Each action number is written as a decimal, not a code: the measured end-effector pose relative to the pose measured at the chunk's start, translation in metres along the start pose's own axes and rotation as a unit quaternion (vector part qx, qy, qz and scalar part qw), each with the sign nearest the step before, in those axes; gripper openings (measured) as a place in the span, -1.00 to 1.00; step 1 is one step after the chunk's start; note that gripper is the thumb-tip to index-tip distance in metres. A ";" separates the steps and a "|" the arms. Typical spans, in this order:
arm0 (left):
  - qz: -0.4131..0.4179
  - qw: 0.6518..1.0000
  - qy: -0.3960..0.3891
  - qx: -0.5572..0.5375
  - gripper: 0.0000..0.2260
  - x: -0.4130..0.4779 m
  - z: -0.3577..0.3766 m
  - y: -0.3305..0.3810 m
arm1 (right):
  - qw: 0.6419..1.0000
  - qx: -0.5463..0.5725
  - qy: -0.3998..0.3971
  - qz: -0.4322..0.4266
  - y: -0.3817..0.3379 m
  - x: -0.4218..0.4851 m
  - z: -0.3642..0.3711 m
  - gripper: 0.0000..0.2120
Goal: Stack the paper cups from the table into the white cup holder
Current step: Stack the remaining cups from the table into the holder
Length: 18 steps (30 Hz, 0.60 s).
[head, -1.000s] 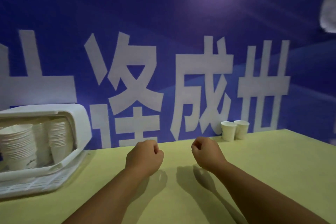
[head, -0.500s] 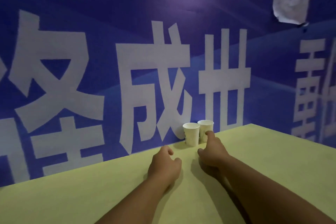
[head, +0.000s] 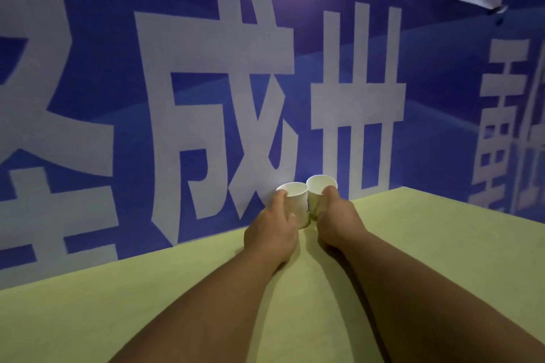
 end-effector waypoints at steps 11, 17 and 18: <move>-0.070 0.989 0.081 -0.103 -0.83 -0.019 -0.047 -0.029 | 0.996 0.037 0.076 -0.017 -0.030 -0.028 -0.013 -0.79; -0.074 0.988 0.116 -0.067 -0.77 -0.046 -0.109 -0.066 | 0.991 0.096 0.075 -0.050 -0.091 -0.064 -0.016 -0.78; -0.076 0.987 0.122 -0.069 -0.76 -0.053 -0.121 -0.072 | 0.989 0.115 0.074 -0.051 -0.103 -0.072 -0.017 -0.78</move>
Point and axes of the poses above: each hand's wrist, its own x-axis towards the middle knuckle, its own z-axis out of the palm, y = z × x, the point moved 2 cm from there along x, towards the middle knuckle, and after that the axes turned 6 degrees about -z, right-handed, at the moved point
